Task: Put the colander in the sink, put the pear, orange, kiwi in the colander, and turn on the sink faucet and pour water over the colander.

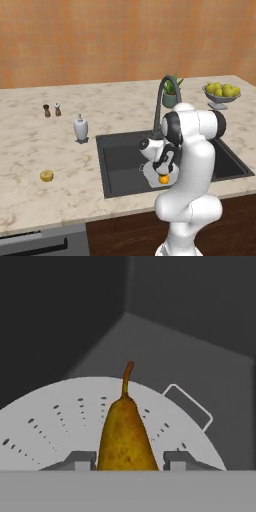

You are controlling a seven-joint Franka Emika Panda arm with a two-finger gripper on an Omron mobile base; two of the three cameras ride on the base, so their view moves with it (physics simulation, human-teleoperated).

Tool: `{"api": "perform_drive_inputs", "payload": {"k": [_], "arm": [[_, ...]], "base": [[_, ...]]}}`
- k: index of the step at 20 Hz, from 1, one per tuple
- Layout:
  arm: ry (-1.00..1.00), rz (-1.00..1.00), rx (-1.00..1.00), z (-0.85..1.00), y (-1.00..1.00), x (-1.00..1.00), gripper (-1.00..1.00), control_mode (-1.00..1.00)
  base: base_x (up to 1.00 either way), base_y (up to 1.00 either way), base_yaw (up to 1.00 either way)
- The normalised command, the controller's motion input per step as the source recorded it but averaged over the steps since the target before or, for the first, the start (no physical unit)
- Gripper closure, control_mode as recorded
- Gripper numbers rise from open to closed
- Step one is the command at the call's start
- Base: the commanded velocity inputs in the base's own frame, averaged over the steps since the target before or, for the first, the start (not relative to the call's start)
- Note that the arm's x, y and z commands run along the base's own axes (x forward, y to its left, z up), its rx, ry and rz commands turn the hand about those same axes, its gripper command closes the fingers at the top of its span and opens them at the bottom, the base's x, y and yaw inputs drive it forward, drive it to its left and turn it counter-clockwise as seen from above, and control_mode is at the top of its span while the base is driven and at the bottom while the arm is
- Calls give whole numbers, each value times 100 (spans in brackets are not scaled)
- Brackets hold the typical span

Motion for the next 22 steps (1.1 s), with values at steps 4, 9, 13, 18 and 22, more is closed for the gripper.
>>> {"api": "perform_drive_inputs", "payload": {"k": [4,9,13,18,22], "arm": [[0,-4,-7,-82,0,0,100,-100],[-5,-3,-4,-49,0,-14,-100,-100],[-14,0,0,-14,0,-59,-100,-100],[-7,0,1,-1,0,-48,-100,-100],[-13,0,12,60,6,-52,-100,-100]], "base": [[0,0,0],[0,0,0],[0,0,0],[0,0,0],[0,0,0]]}}
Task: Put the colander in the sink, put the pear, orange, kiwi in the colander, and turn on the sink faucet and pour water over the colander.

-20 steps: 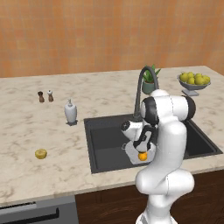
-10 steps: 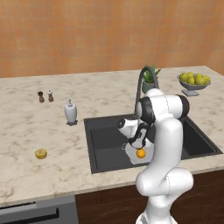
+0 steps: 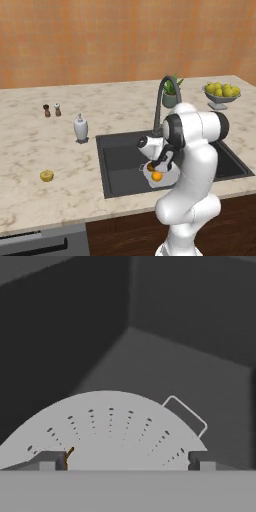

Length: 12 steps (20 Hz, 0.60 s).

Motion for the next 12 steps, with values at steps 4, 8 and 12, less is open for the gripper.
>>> {"api": "perform_drive_inputs", "payload": {"k": [4,8,12], "arm": [[-17,0,14,87,28,-70,-100,-100],[-10,0,10,96,40,-57,-100,-100],[0,0,4,100,40,-13,-100,-100]], "base": [[0,0,0],[0,0,0],[0,0,0]]}}
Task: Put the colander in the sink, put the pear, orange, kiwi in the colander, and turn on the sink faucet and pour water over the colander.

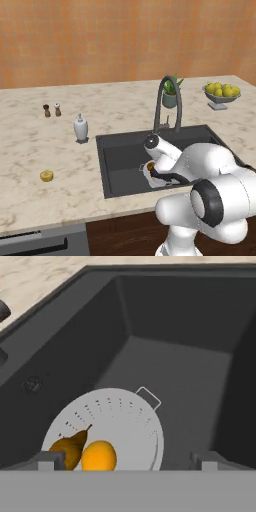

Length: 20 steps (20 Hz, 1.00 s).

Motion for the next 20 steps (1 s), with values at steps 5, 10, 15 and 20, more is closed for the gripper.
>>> {"api": "perform_drive_inputs", "payload": {"k": [5,10,15,20], "arm": [[4,0,1,100,41,-3,-100,-100],[-7,0,0,88,59,-31,-100,-100],[-6,21,0,35,73,-41,-100,-100],[5,40,0,14,72,-37,-100,-100]], "base": [[0,0,0],[0,0,0],[0,0,0],[0,0,0]]}}
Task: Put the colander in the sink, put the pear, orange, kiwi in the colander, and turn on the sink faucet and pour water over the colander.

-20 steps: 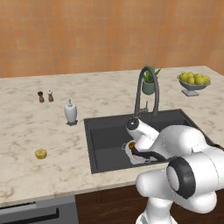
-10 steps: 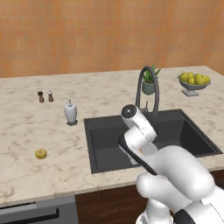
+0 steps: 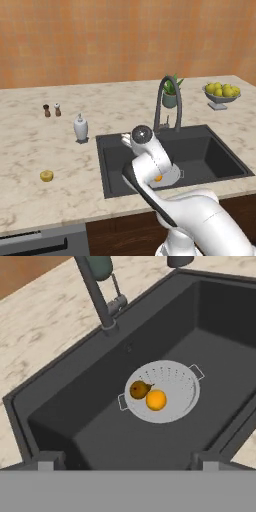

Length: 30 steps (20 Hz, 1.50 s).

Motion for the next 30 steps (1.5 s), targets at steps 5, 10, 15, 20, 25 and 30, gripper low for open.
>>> {"api": "perform_drive_inputs", "payload": {"k": [5,10,15,20,25,30], "arm": [[7,34,0,7,71,-18,-100,-100],[13,28,0,22,78,-13,-100,-100],[12,27,0,28,83,-1,-100,-100],[12,19,0,17,86,0,-100,-100],[10,11,-7,1,92,0,-100,-100],[10,1,-16,-6,89,7,-100,-100]], "base": [[0,0,0],[0,0,0],[0,0,0],[0,0,0],[0,0,0],[0,0,0]]}}
